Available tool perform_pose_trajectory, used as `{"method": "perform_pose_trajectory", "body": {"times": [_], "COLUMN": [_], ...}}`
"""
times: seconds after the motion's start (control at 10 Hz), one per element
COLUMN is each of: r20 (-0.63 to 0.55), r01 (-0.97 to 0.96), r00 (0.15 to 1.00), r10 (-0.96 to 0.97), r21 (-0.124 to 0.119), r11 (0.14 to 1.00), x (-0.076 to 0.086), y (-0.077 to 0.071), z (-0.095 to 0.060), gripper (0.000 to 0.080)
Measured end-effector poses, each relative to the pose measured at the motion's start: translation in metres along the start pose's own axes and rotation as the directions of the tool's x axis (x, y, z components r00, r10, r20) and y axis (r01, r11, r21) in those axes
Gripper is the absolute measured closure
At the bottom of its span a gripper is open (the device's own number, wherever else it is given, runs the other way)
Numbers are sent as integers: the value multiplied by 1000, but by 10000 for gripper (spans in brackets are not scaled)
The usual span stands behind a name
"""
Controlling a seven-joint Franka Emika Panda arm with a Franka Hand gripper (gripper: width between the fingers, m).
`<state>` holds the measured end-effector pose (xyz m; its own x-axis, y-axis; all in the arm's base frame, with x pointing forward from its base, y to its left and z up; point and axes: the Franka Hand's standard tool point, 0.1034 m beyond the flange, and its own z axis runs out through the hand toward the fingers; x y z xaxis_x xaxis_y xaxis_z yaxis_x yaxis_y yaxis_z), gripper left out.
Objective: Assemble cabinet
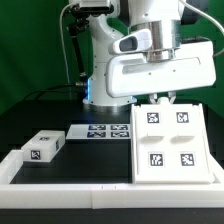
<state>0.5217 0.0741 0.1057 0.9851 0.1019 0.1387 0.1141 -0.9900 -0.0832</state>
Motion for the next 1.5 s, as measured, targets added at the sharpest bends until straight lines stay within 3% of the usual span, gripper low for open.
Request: {"method": "perform_pose_trajectory", "body": {"times": [0.3, 0.7, 1.1, 1.2, 1.3, 1.5], "r20": [3, 2, 7, 7, 7, 8], "r01": [13, 14, 17, 17, 17, 21], "r00": [1000, 1000, 1000, 1000, 1000, 1000], "r10": [-13, -14, -17, -17, -17, -21], "r21": [-3, -2, 3, 3, 3, 1], "r11": [1000, 1000, 1000, 1000, 1000, 1000], "x": [12, 13, 27, 26, 26, 23], "y": [0, 0, -4, -4, -4, -1], "z": [-22, -21, -28, -28, -28, -26], "gripper": [798, 798, 798, 669, 669, 391]}}
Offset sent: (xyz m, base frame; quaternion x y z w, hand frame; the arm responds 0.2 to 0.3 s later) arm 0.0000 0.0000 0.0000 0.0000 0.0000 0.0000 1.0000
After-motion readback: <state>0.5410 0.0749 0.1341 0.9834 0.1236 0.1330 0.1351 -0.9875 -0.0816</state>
